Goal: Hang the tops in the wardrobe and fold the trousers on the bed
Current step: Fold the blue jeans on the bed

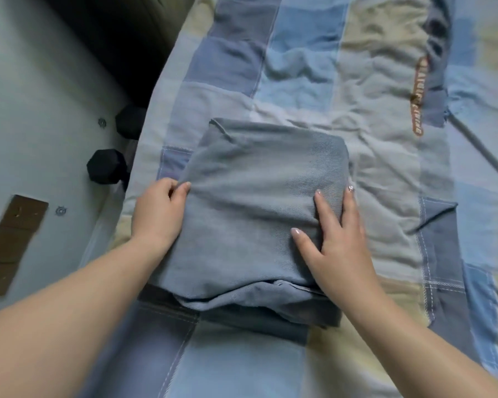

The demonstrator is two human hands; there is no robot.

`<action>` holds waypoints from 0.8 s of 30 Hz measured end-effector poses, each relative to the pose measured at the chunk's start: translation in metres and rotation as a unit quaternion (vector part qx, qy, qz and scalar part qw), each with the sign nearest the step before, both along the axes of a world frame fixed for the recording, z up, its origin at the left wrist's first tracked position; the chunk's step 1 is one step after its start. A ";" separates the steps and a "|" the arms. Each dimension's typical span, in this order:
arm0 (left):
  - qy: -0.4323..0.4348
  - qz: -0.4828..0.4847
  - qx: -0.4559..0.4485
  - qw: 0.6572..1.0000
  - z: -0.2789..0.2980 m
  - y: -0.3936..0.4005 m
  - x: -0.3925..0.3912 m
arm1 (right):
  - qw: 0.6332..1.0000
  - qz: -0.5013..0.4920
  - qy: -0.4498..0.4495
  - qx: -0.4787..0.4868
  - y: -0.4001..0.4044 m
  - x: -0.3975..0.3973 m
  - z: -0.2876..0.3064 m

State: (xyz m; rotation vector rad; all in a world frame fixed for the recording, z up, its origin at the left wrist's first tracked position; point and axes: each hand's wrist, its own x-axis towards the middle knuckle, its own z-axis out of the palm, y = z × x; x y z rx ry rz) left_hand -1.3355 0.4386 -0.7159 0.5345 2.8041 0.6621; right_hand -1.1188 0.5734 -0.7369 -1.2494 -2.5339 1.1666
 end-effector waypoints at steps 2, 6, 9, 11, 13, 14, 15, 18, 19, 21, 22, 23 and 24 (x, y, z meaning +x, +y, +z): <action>0.056 -0.037 -0.062 0.996 0.004 -0.001 0.002 | 0.997 0.025 -0.045 0.056 0.005 -0.010 0.002; 0.174 -0.283 0.033 0.943 0.008 0.043 0.034 | 0.974 0.095 -0.118 0.167 0.008 -0.022 -0.007; 0.188 -0.392 -0.102 0.895 -0.016 0.063 0.054 | 0.956 0.131 -0.134 0.226 0.006 -0.009 -0.027; 0.173 -0.381 -0.213 0.883 -0.041 0.044 0.050 | 0.952 0.136 -0.166 0.219 0.011 0.006 -0.045; 0.177 -0.378 -0.222 0.881 -0.066 0.020 0.046 | 0.950 0.146 -0.183 0.205 0.015 0.015 -0.063; 0.177 -0.377 -0.215 0.883 -0.077 0.015 0.042 | 0.952 0.145 -0.179 0.203 0.017 0.013 -0.073; 0.177 -0.375 -0.214 0.885 -0.084 0.015 0.039 | 0.953 0.144 -0.175 0.203 0.019 0.009 -0.081; 0.173 -0.376 -0.199 0.889 -0.095 0.022 0.037 | 0.957 0.148 -0.168 0.185 0.025 0.003 -0.093; 0.171 -0.378 -0.183 0.891 -0.090 0.021 0.038 | 0.957 0.154 -0.163 0.183 0.025 0.005 -0.091; 0.164 -0.362 -0.112 0.911 -0.082 0.014 0.039 | 0.965 0.147 -0.126 0.175 0.022 0.012 -0.084; 0.158 -0.332 -0.065 0.927 -0.075 0.011 0.038 | 0.974 0.122 -0.084 0.169 0.022 0.016 -0.076; 0.150 -0.283 -0.014 0.947 -0.068 0.006 0.035 | 0.983 0.081 -0.038 0.159 0.023 0.019 -0.070; 0.126 -0.218 0.036 0.967 -0.063 0.000 0.032 | 0.990 0.028 0.000 0.141 0.025 0.022 -0.066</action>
